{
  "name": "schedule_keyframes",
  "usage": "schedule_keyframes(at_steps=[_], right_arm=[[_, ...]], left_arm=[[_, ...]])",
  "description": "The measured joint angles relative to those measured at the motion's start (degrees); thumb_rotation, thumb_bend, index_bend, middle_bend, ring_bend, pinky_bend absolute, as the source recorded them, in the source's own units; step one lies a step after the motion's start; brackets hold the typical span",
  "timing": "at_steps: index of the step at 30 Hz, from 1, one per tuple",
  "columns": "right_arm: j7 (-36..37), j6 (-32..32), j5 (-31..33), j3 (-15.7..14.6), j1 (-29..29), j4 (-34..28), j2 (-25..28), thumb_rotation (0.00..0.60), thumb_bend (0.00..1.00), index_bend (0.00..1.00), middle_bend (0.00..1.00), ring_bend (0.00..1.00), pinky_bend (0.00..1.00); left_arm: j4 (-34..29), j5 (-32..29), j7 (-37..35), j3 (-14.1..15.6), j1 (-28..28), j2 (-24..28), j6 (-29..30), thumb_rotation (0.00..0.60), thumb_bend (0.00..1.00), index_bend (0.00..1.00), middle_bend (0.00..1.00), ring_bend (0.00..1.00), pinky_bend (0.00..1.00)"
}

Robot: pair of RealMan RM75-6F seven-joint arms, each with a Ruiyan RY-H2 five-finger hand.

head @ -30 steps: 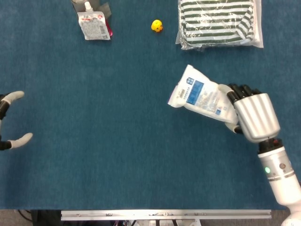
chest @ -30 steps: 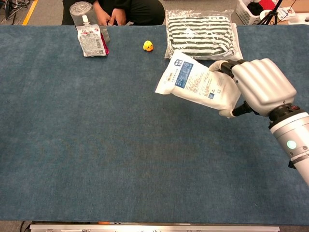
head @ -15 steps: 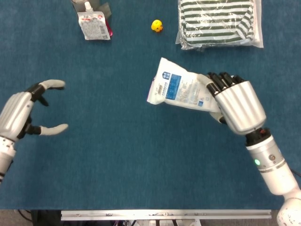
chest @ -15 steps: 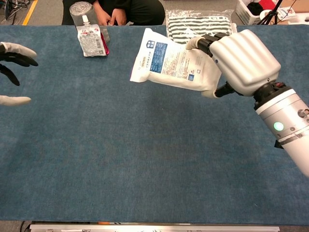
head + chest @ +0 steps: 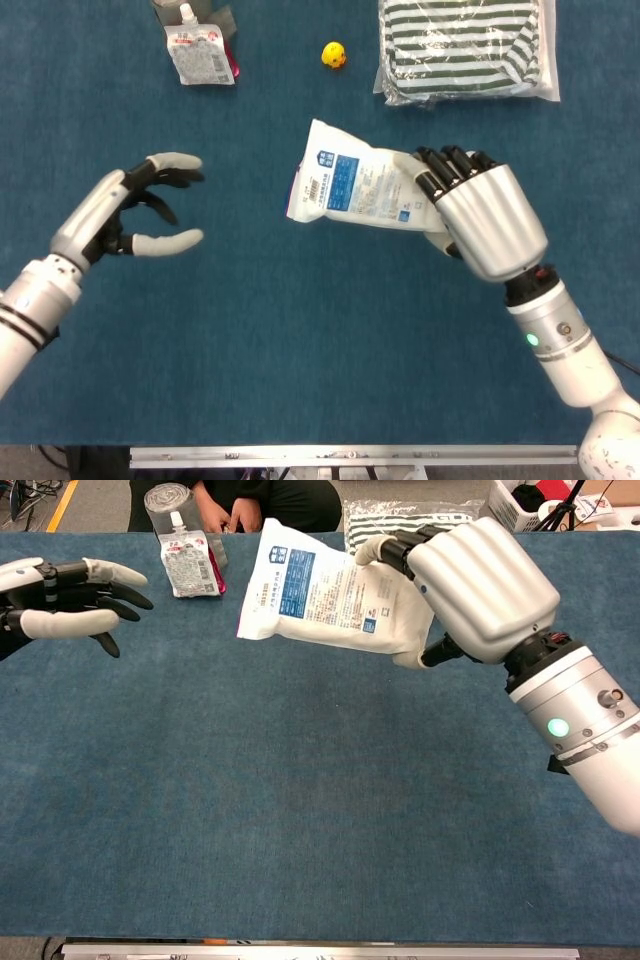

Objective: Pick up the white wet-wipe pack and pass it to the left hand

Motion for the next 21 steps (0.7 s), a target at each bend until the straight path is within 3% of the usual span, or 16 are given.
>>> schedule_keyframes(at_steps=[13,21], right_arm=[[1.0,-0.9,0.8,0.4,1.1,1.6,-1.6,0.6,0.0,0.32,0.46,0.54,0.6],[1.6,-0.8,0.9,0.4,1.3,2.2,-1.9,0.6,0.0,0.32,0.46,0.54,0.6]], left_arm=[[3.0,-2.4,-6.1,-2.5,-6.9,-6.2,-8.3,0.37,0.09,0.17,0.17,0.17,0.36],[2.3,-1.8,-8.7,-4.3,-9.7,-8.7,-10.0,0.421,0.09,0.16,0.18,0.17,0.36]])
